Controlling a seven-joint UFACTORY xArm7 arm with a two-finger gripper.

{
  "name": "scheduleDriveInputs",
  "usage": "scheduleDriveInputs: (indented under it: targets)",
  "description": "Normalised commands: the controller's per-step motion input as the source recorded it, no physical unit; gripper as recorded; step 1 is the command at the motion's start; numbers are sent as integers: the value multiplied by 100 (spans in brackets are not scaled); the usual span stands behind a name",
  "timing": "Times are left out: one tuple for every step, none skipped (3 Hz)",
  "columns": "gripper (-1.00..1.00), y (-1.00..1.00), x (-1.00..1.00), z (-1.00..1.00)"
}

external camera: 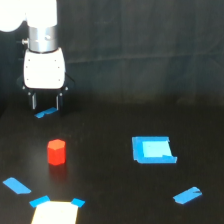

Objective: Pick up the red object from the table

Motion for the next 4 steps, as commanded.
scheduleDriveInputs:
  targets:
    - [100,-56,19,-64]
    - [100,-30,30,-89]
    - [97,-63,29,-100]
    - [75,-2,29,-100]
